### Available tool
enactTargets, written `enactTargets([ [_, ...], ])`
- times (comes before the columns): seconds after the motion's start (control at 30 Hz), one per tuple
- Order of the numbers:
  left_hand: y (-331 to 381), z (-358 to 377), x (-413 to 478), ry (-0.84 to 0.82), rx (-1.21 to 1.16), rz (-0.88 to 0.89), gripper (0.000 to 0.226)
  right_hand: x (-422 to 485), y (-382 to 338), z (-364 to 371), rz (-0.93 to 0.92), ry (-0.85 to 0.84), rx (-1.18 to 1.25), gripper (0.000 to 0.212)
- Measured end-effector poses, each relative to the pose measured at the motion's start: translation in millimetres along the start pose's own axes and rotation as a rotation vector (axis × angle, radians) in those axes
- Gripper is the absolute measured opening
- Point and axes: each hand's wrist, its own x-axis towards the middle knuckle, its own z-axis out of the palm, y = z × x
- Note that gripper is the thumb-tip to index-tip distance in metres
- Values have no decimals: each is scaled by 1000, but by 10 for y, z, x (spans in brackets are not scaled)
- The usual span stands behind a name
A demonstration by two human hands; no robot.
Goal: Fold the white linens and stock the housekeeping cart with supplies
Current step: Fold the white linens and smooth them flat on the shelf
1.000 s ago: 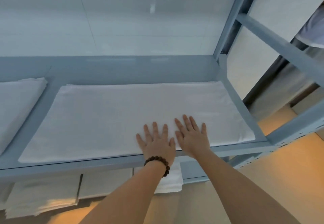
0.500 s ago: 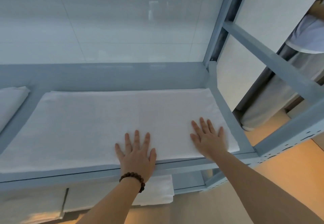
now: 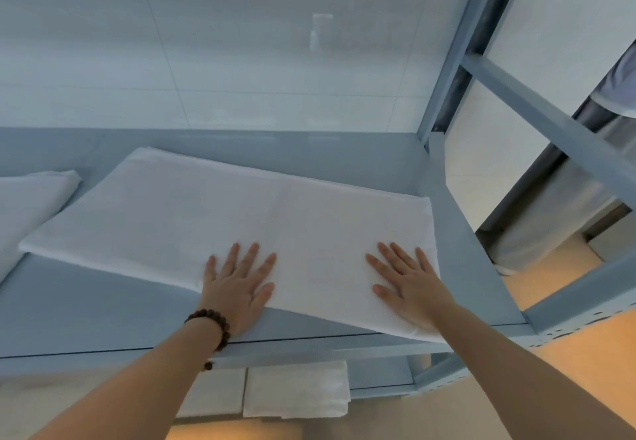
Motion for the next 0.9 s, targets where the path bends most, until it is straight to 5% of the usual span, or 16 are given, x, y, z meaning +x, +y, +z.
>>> enactTargets([
  [0.2,89,-101,-17,-101,-8,-56,64,-167,-365,162,113,50,50,62],
  [0.43,1348,-4,-465,-103,101,394,112,-299,-695,209,167,60,95,55],
  [0.6,1804,55,-593,-45,143,249,82,-316,-559,180,70,0,76,51],
  [0.9,1828,10,-671,-66,67,368,62,-469,-16,34,42,-100,108,49],
])
